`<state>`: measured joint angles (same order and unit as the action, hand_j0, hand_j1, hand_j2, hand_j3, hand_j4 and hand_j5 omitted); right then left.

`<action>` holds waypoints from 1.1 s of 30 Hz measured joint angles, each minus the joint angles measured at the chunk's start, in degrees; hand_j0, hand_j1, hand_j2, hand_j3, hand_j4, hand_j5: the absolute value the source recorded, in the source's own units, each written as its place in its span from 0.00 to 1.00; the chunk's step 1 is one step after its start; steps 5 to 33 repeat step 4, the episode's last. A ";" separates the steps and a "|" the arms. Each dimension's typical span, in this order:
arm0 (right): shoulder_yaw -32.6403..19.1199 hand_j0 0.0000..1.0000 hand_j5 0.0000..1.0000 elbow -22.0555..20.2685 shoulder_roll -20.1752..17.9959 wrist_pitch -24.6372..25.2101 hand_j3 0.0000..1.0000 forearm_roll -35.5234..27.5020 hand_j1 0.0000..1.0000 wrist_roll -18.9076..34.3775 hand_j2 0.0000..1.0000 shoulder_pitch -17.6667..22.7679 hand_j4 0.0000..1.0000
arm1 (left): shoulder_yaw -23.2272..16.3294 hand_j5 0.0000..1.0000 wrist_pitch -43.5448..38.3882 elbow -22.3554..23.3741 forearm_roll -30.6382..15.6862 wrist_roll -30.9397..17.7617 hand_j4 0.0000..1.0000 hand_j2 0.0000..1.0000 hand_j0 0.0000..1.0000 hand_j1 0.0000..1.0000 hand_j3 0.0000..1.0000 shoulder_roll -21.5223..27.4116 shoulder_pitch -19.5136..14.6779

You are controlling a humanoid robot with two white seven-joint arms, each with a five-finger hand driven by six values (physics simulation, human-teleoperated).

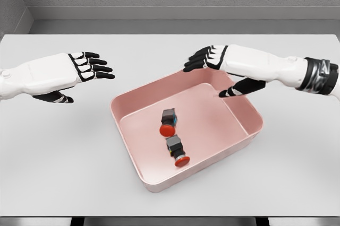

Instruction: Put the industrial switch in the basket with both arms

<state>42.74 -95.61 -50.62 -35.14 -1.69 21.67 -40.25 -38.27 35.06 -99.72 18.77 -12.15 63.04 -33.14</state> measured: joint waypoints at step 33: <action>-5.12 1.00 1.00 0.44 -5.17 -0.03 1.00 0.08 1.00 0.07 1.00 5.27 1.00 | 0.05 1.00 0.00 -0.02 -0.08 0.06 1.00 1.00 1.00 1.00 1.00 0.03 0.00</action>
